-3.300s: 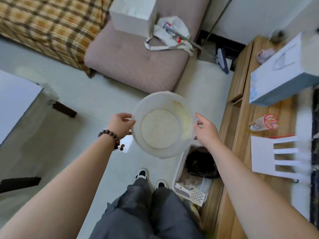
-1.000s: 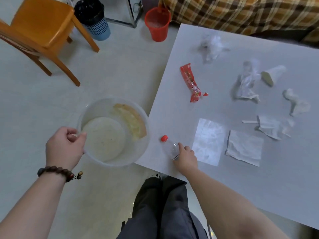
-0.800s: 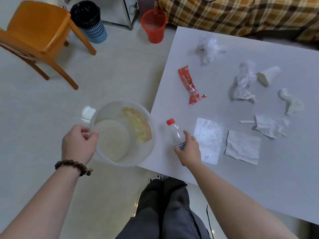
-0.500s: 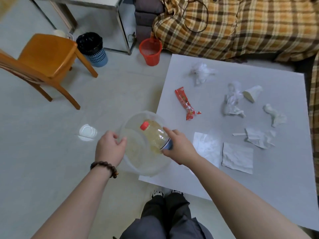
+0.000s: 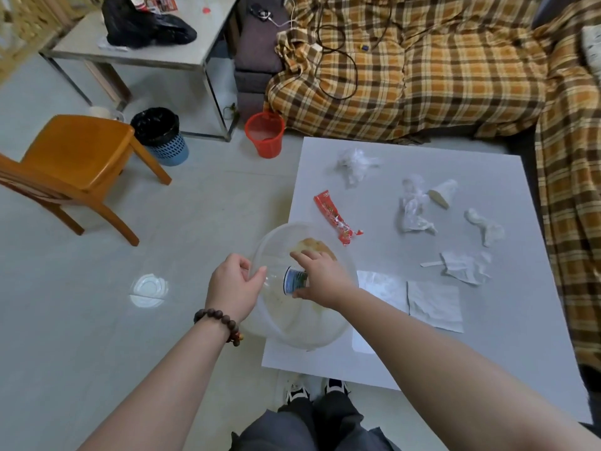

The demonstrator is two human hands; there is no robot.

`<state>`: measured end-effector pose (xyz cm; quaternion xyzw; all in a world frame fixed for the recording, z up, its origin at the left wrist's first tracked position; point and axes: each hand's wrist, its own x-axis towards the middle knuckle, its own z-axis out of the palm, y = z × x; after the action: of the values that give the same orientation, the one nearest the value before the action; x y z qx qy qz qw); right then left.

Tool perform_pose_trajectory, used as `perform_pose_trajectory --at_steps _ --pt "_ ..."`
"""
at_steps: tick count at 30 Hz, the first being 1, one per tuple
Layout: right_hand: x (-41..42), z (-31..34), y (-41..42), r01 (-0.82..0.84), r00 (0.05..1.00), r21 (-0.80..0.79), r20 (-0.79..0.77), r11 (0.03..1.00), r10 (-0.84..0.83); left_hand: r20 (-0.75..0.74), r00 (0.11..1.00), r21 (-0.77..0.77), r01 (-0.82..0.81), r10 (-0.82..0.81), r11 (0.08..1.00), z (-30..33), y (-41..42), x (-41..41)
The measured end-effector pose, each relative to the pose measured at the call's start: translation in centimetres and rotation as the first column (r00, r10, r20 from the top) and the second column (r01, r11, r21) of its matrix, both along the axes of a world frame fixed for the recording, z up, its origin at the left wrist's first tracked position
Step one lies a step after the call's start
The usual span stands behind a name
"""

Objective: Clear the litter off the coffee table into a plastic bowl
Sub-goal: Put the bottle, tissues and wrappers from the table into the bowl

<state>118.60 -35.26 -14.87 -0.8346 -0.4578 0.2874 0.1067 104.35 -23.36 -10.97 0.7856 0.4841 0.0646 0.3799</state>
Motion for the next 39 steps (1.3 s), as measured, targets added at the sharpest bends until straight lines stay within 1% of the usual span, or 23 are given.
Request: perform_pose_trajectory --at_steps 5,10,14,16,19,21,23,30,33,35,37,39 --pt "2.0 1.1 -3.4 0.137 0.991 0.014 0.005 0.99 -0.137 0.013 0.998 -0.022 0.054 -0.053 0.998 0.4 -0.1 2.1" --pt "4.7 1.3 -10.3 0.372 0.928 0.041 -0.041 0.927 -0.371 -0.016 0.996 -0.022 0.085 -0.085 0.996 0.3 -0.7 5.0" --pt "7.3 -1.4 -17.4 0.517 0.851 -0.065 -0.068 0.854 -0.521 -0.034 0.997 -0.013 0.074 -0.075 0.997 -0.2 -2.0 7.4" --pt "8.8 -3.6 -20.5 0.556 0.821 -0.137 -0.061 0.82 -0.567 -0.044 0.996 0.007 0.071 -0.071 0.997 -0.5 -2.8 8.8" --pt "11.1 -7.7 -23.8 0.555 0.815 -0.228 -0.045 0.8 -0.578 -0.074 0.996 0.063 0.062 -0.057 0.996 -1.0 -4.5 10.9" --pt "12.5 -10.4 -25.1 0.545 0.816 -0.249 -0.063 0.801 -0.575 -0.086 0.996 0.082 0.033 -0.026 0.996 -1.5 -5.9 12.2" --pt "13.9 -12.9 -25.9 0.505 0.841 -0.261 -0.069 0.823 -0.537 -0.1 0.995 0.098 -0.01 0.02 0.995 -2.2 -7.3 13.0" --pt "17.7 -19.2 -27.7 0.358 0.93 -0.27 0.015 0.894 -0.368 -0.115 0.97 -0.015 -0.216 0.213 0.976 -5.6 -10.1 12.9" --pt "18.4 -20.8 -28.0 0.347 0.938 -0.232 0.073 0.909 -0.339 -0.098 0.957 -0.031 -0.276 0.272 0.961 -7.3 -10.5 12.2" --pt "19.0 -21.5 -27.9 0.332 0.943 -0.216 0.073 0.918 -0.324 -0.088 0.953 -0.036 -0.293 0.289 0.956 -7.4 -11.0 12.5" --pt "19.6 -21.6 -27.9 0.332 0.942 -0.212 0.027 0.919 -0.334 -0.078 0.951 -0.042 -0.302 0.298 0.952 -6.7 -11.9 13.5" --pt "20.2 -21.0 -27.6 0.422 0.899 -0.181 -0.042 0.888 -0.436 -0.076 0.953 -0.035 -0.298 0.295 0.954 -6.0 -12.8 14.8"
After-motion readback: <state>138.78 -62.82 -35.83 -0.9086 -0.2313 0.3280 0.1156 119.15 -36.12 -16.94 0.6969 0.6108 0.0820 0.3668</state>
